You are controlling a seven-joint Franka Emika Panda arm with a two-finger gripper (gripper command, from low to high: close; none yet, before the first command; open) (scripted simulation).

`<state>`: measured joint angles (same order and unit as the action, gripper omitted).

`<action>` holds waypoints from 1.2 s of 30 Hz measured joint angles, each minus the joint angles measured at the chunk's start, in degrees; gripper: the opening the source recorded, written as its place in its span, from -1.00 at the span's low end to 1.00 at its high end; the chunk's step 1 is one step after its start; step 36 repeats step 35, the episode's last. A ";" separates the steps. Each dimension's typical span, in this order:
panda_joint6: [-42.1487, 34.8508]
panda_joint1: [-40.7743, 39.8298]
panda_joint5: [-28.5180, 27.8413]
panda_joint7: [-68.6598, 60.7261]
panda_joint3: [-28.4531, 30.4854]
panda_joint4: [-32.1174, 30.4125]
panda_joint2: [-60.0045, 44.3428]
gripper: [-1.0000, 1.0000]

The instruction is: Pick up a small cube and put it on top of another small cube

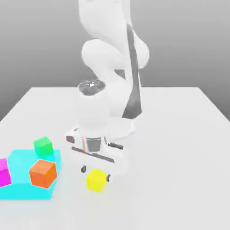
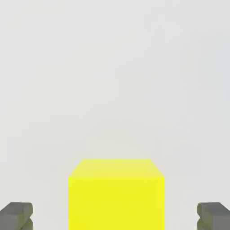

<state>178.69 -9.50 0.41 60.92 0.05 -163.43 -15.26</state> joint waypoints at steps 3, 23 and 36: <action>0.02 0.00 -0.06 0.06 -0.01 0.00 0.00 -1.00; -30.73 -15.32 -5.19 6.65 8.20 -0.74 31.66 -1.00; -25.80 -21.92 -5.98 8.42 12.43 -1.60 27.59 1.00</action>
